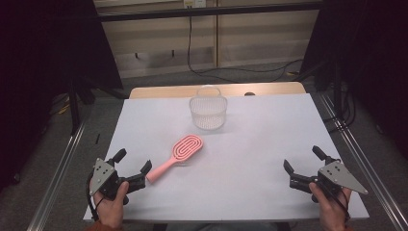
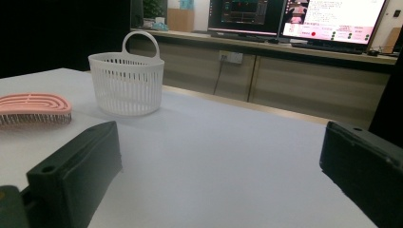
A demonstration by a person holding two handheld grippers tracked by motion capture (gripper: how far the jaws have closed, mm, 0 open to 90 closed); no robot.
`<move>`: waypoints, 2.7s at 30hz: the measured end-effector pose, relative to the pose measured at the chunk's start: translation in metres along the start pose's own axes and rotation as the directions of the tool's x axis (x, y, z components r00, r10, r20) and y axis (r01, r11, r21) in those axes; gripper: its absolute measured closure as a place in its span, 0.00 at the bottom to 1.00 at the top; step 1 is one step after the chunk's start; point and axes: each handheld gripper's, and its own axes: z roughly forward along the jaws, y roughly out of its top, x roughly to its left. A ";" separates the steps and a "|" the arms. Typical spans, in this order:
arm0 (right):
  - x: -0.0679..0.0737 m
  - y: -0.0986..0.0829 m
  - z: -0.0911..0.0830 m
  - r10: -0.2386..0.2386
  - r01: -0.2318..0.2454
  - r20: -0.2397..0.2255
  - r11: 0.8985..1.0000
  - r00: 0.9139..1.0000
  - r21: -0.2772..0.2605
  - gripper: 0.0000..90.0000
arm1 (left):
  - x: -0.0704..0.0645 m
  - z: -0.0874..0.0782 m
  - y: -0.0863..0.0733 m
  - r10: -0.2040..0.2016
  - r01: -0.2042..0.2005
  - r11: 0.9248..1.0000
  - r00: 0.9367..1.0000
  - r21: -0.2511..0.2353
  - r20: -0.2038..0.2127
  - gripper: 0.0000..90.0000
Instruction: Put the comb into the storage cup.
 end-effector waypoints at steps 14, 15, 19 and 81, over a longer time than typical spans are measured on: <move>-0.001 -0.002 0.002 0.004 -0.004 -0.007 1.000 1.000 0.019 0.00 | -0.002 0.009 0.003 0.014 -0.017 0.999 0.998 0.043 0.062 0.04; 0.000 -0.002 0.002 0.006 -0.006 -0.007 1.000 1.000 0.017 0.00 | -0.003 0.010 0.003 0.014 -0.018 0.998 0.998 0.053 0.065 0.04; 0.000 -0.001 0.001 0.006 -0.006 -0.012 1.000 1.000 0.011 0.00 | -0.004 0.014 0.000 -0.002 -0.006 0.995 0.997 0.100 0.075 0.05; 0.002 -0.002 0.002 0.003 -0.002 -0.041 1.000 0.999 0.019 0.00 | -0.019 0.096 0.037 0.082 -0.106 0.992 0.948 0.063 0.306 0.01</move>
